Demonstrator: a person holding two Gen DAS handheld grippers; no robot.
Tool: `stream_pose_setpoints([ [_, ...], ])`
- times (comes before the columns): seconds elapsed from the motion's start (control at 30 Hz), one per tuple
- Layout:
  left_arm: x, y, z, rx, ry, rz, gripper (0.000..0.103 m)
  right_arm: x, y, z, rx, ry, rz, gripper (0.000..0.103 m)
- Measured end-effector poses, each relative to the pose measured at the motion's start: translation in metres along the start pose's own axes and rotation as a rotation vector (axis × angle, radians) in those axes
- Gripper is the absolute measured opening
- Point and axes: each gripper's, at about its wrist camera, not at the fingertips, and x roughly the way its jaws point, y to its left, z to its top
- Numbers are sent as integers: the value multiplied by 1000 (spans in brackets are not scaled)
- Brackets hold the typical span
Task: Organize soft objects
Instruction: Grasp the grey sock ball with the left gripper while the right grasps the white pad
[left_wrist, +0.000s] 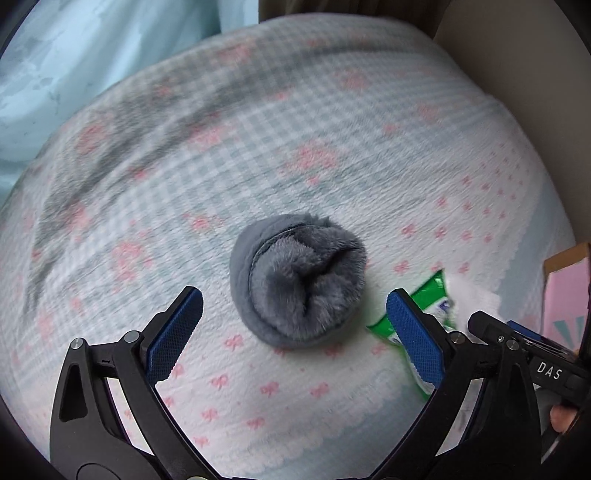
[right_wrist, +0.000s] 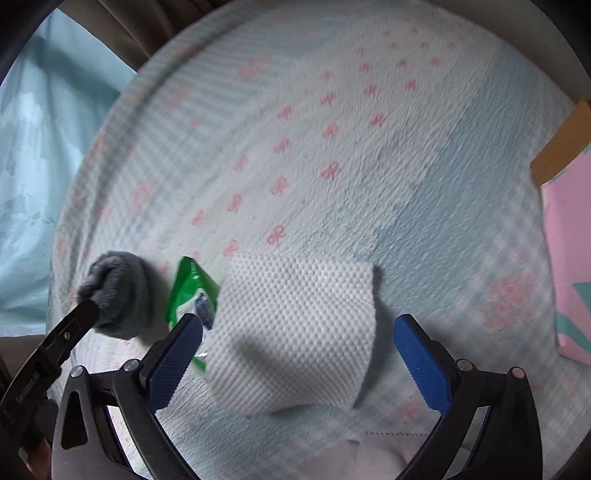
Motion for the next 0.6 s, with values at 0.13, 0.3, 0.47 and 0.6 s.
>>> stream_pose_setpoints([
  [0.13,21,0,4,13,27,13,91,14,2,2,-3,31,-3,89],
  [0.3,39,-5,6,33,58,-9,80,21,4,4,-13,40,-14,82],
  [0.47,42,-14,7,57,48,-1,66,24,11,5,-52,41,-33,61],
  [0.6,38,-19,7,61,34,6,54,24,13,2,-89,37,-53,39],
])
